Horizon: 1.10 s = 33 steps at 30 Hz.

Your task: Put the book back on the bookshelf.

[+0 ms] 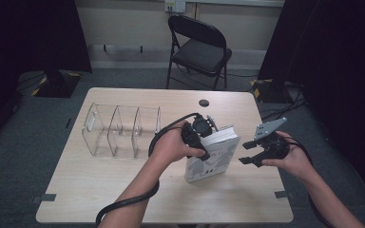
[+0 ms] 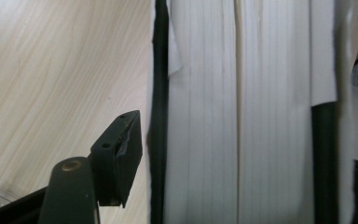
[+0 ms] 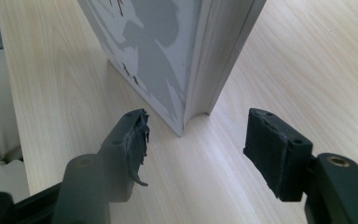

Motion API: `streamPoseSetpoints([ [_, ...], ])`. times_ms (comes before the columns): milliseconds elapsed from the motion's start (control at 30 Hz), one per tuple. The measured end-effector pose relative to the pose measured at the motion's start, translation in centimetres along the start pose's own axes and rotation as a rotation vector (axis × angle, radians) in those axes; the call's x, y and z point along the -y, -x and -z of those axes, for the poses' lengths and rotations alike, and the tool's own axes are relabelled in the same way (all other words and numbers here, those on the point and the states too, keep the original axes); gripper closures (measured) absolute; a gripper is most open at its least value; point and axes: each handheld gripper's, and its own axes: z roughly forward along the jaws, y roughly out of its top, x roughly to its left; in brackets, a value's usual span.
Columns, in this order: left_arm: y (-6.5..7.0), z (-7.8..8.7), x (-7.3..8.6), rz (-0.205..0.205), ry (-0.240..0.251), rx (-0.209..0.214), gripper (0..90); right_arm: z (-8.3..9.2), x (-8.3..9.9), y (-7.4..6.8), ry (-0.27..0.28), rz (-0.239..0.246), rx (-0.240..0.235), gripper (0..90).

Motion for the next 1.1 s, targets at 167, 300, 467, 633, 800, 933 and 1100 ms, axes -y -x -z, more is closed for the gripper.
streamPoseSetpoints([
  [167, -0.2, -0.1, -0.4, 0.013, -0.027, 0.002, 31.7, -0.5, 0.6, -0.1, 0.004, -0.022, 0.005, 35.6],
  [300, -0.3, -0.1, -0.7, 0.007, -0.031, 0.001, 30.1, -1.0, 1.1, -0.2, 0.008, -0.031, 0.008, 34.0],
  [467, -0.2, -0.2, -1.2, -0.004, -0.041, -0.021, 29.4, -1.8, 1.9, -0.2, 0.016, -0.055, 0.001, 31.8],
  [633, -0.3, -0.2, -1.5, -0.031, -0.054, -0.017, 29.3, -2.6, 2.5, -0.4, 0.02, -0.066, -0.008, 31.1],
  [800, -0.2, -0.3, -1.8, -0.029, -0.053, -0.016, 28.8, -3.0, 2.9, -0.5, 0.022, -0.07, -0.007, 31.1],
  [933, -0.3, -0.5, -2.0, -0.023, -0.024, -0.002, 28.7, -3.1, 3.2, -0.6, 0.022, -0.08, -0.003, 30.9],
  [1100, -0.4, -0.6, -2.4, -0.035, -0.031, -0.017, 25.6, -3.2, 3.4, -0.6, 0.025, -0.08, -0.009, 30.9],
])
